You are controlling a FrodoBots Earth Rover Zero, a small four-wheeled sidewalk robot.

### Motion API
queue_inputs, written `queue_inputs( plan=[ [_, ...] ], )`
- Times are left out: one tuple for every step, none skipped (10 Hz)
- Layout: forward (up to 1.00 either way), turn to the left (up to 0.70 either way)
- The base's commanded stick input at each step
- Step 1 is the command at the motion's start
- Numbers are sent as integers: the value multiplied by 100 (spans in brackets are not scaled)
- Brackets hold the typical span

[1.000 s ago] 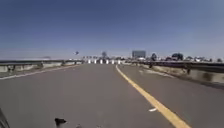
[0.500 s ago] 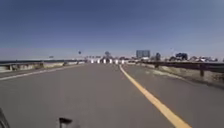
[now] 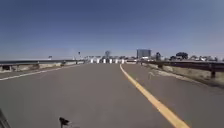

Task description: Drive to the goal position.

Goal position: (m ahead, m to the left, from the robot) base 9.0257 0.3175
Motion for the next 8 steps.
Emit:
queue_inputs(
  plan=[
    [100, 0],
    [100, 0],
    [100, 0],
    [100, 0],
    [100, 0],
    [100, 0],
    [100, 0],
    [100, 0]
  ],
)
